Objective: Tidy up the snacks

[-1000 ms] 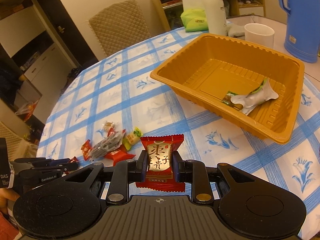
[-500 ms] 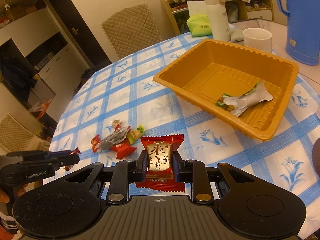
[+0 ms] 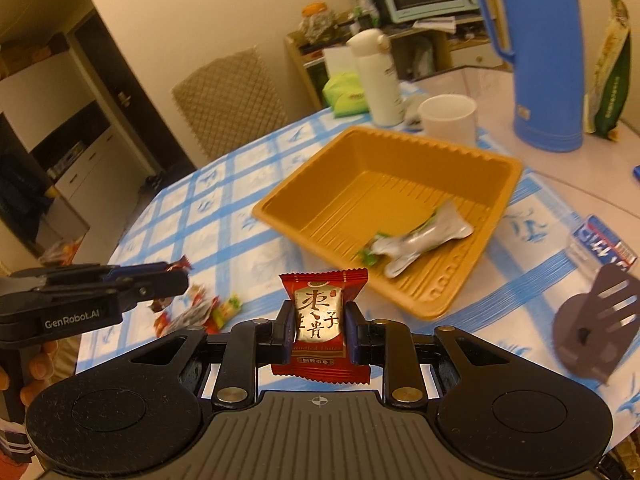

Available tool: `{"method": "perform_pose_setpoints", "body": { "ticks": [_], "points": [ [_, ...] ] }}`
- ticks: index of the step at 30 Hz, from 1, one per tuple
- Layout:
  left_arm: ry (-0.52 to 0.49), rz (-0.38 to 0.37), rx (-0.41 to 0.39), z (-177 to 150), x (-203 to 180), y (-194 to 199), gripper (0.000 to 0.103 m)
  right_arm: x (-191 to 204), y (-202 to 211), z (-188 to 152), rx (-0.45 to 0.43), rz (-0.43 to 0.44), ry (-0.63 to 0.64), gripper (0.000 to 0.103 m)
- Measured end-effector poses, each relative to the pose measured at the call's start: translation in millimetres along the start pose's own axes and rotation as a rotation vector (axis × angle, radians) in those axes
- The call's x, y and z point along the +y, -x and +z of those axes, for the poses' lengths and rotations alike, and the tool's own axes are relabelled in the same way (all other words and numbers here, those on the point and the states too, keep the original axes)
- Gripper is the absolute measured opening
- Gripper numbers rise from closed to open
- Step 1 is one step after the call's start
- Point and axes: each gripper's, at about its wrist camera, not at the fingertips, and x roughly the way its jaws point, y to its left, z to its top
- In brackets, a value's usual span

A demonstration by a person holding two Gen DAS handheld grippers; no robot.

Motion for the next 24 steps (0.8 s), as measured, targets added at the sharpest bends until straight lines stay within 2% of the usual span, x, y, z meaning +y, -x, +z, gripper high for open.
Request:
{"method": "perform_pose_setpoints", "body": {
  "ticks": [10, 24],
  "points": [
    [-0.066, -0.055, -0.038, 46, -20, -33, 0.021, -23, 2, 32, -0.065, -0.060, -0.033, 0.026],
    [-0.090, -0.036, -0.027, 81, -14, -76, 0.021, -32, -23, 64, -0.102, -0.102, -0.054, 0.026]
  ]
}}
